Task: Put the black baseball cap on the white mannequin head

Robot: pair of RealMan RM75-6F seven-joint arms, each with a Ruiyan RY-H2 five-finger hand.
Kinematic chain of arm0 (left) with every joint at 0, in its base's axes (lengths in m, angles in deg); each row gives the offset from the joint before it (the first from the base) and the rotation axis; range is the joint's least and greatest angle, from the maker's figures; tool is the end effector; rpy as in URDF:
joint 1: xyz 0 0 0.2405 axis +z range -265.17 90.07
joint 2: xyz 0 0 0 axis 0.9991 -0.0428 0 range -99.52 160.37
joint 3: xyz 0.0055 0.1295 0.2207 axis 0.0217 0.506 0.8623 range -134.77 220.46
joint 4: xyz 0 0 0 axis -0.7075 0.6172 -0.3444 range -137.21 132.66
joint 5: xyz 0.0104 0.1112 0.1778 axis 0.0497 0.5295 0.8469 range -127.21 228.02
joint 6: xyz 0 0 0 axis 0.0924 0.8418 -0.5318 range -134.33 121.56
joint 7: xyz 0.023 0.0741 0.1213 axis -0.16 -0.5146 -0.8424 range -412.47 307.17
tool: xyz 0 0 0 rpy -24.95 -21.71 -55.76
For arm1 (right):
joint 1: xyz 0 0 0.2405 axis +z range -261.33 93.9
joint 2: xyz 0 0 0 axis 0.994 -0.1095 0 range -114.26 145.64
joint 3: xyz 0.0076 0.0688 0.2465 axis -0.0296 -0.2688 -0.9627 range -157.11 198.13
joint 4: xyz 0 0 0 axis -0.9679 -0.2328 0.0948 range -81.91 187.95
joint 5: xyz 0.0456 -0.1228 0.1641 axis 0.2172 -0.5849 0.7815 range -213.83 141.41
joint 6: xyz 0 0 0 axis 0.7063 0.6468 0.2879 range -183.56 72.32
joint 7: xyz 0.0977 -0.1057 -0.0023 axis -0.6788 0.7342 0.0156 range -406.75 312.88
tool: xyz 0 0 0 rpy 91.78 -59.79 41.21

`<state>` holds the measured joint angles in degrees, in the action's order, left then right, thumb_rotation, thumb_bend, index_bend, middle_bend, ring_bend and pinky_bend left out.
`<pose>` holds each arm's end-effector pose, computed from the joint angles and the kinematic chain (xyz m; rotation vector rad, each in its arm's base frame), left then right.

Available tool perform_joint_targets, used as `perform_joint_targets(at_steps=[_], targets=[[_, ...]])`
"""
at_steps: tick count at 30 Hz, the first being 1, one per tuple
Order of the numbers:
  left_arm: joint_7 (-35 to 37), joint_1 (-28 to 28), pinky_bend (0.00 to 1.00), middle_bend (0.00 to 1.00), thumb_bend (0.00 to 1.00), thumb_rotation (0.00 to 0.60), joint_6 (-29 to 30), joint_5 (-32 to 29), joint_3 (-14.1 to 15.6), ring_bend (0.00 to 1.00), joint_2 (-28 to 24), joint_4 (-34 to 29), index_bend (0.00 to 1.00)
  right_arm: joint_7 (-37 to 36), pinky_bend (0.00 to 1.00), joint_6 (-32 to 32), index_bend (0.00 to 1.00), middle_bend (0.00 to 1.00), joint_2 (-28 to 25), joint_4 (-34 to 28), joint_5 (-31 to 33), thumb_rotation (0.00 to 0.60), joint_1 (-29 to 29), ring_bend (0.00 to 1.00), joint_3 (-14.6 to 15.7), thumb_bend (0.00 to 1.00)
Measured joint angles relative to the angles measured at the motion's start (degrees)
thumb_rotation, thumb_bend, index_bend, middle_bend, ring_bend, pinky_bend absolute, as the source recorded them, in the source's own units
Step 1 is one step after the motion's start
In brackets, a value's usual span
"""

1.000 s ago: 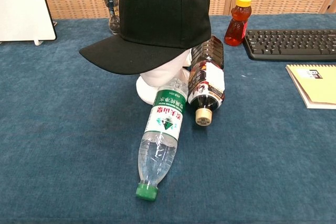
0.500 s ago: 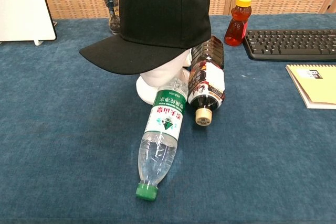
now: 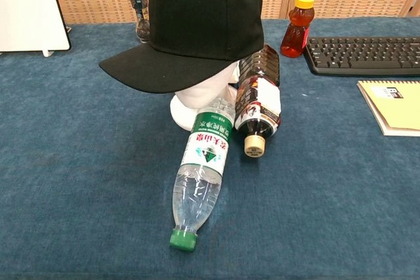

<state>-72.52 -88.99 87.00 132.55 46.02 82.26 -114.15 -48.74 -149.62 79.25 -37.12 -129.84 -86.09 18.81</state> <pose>-0.2779 0.1385 0.2048 -1.3412 -0.7852 -0.6461 -0.3137 -0.1363 0.1751 1.3612 -0.8177 0.9537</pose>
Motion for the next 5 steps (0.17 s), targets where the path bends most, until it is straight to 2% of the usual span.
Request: perform_joint_targets(at_steps=[5], targets=[[0.5,0.5,0.59,0.31,0.18,0.600,-0.3,-0.5,-0.5,0.26,-0.3,-0.1,0.45,-0.6,0.57,-0.7,0.42,0.47,0.1,0.4,-0.4,0.600,-0.1,0.51,0.0,0.23]])
